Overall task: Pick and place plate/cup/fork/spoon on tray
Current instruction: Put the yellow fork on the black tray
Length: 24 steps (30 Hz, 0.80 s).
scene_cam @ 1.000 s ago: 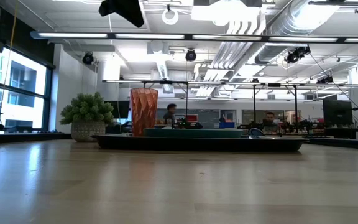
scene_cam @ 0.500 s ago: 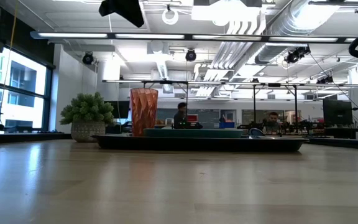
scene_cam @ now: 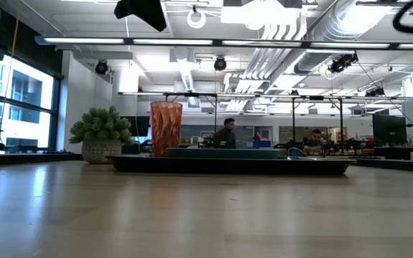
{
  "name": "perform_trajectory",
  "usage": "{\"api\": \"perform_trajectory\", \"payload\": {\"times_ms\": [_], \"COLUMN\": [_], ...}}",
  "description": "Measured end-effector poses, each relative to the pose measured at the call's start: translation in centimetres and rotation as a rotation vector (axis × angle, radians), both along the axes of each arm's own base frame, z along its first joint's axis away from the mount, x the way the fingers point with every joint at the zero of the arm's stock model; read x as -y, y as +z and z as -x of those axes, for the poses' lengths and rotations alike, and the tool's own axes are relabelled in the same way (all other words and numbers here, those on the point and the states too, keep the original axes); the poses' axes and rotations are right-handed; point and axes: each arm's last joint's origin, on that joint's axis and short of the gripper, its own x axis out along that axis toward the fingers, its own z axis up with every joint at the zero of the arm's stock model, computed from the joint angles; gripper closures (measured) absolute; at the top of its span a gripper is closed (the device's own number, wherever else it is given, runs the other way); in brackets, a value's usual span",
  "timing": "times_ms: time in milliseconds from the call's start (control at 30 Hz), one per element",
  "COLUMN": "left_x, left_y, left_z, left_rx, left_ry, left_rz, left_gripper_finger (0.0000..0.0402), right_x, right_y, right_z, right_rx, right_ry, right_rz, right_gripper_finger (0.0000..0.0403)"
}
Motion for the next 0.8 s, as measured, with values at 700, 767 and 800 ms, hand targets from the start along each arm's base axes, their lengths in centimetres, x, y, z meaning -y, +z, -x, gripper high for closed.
{"api": "perform_trajectory", "payload": {"times_ms": [700, 767, 800], "left_x": [0.0, 0.0, 0.0], "left_y": [0.0, 0.0, 0.0], "left_z": [0.0, 0.0, 0.0], "left_rx": [-0.010, -0.010, -0.011], "left_ry": [-0.027, -0.026, -0.027], "left_rz": [-0.020, -0.020, -0.020], "left_gripper_finger": [0.0362, 0.0362, 0.0362], "right_x": [7.1, 8.2, 8.8], "right_y": [8.1, 8.7, 9.0], "right_z": [-2.8, -2.7, -2.6], "right_rx": [0.191, 0.201, 0.208], "right_ry": [-0.051, -0.057, -0.056], "right_rz": [0.280, 0.308, 0.319], "right_gripper_finger": [0.0382, 0.0382, 0.0382]}}
